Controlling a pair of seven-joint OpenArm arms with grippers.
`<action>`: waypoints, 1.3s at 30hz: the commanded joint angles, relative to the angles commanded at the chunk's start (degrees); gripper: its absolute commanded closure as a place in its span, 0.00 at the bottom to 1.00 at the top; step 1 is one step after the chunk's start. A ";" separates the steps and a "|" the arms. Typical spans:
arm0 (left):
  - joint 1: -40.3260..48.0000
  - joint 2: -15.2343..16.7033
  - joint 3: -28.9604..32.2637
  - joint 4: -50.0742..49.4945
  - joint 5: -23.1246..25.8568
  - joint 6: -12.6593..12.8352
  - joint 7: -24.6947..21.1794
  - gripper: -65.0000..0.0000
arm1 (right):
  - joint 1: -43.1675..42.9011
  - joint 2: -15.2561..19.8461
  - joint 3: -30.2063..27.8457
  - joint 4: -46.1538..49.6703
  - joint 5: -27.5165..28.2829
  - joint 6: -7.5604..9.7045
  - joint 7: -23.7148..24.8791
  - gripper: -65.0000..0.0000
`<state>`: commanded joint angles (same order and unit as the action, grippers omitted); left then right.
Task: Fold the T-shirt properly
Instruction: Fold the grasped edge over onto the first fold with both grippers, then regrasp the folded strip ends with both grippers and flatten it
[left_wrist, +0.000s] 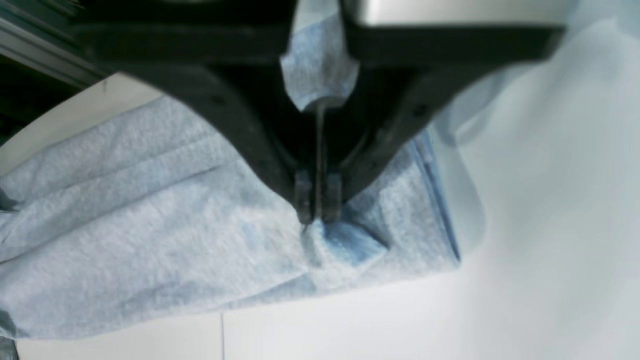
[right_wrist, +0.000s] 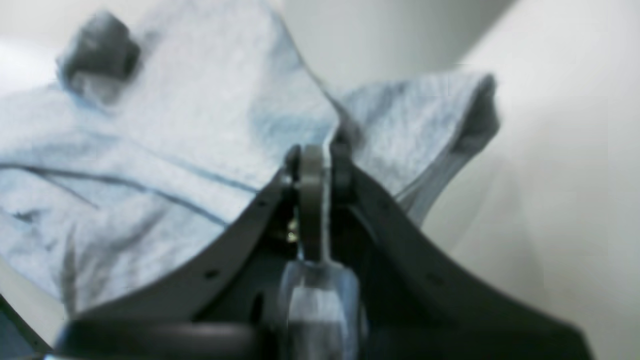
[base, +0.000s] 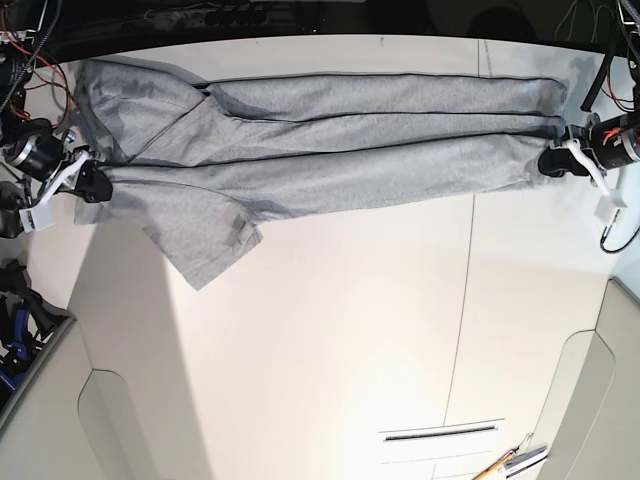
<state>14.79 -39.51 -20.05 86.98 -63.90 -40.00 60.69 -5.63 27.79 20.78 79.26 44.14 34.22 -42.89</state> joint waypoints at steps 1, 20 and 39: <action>0.00 0.02 0.00 0.00 0.00 0.00 0.00 1.00 | -0.79 -0.44 0.00 0.00 -0.22 -0.48 0.00 1.00; 0.00 0.02 0.00 0.00 -0.61 0.00 -1.57 0.74 | 1.84 -1.68 15.87 2.49 5.81 -0.50 0.33 0.65; 0.00 2.36 0.00 0.00 -0.59 0.00 -1.27 0.74 | 21.86 -7.08 -11.98 -18.18 -8.17 -0.55 8.85 0.48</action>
<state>14.79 -37.15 -20.05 86.98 -64.49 -40.00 59.42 16.23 20.71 8.80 61.08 35.97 33.67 -34.04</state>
